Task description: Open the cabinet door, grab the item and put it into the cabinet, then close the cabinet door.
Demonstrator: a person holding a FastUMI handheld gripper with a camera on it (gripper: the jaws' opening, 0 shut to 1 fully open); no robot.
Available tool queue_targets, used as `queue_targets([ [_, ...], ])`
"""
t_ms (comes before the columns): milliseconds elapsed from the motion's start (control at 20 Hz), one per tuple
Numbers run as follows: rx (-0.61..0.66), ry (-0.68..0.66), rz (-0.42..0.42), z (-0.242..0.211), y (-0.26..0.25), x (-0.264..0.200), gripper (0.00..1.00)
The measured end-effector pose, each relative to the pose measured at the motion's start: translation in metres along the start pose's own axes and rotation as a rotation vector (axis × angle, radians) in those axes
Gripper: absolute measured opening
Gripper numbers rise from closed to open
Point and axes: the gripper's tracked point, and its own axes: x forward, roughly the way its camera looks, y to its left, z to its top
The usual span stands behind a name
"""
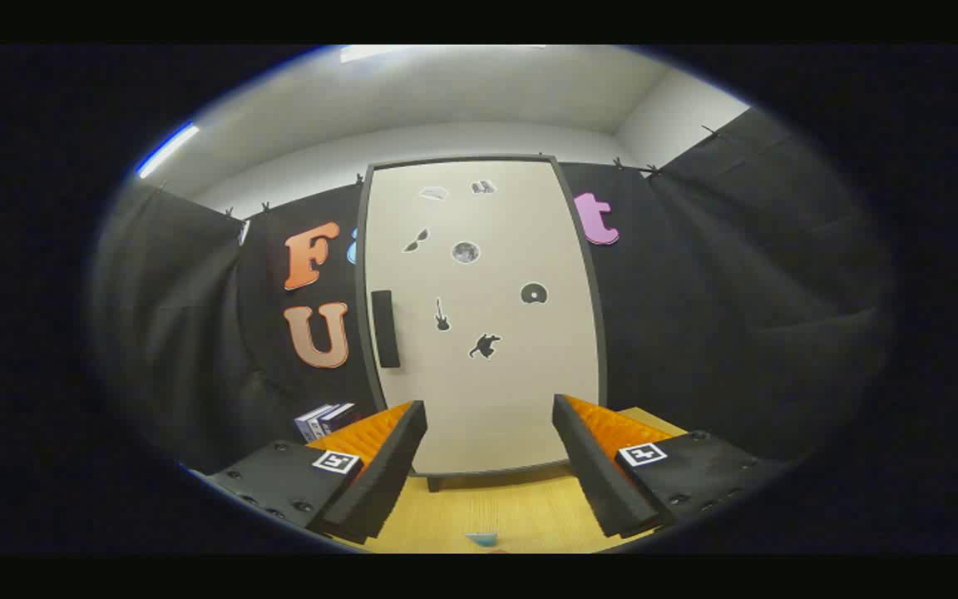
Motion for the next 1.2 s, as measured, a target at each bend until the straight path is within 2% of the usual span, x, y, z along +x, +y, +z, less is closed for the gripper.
queue_targets([
  [850, 0.006, -0.005, 0.003, -0.002, 0.004, -0.001, 0.97],
  [1050, 0.008, -0.011, 0.044, 0.003, 0.024, 0.017, 0.97],
  [1200, -0.039, -0.015, 0.054, 0.015, 0.039, 0.048, 0.98],
])
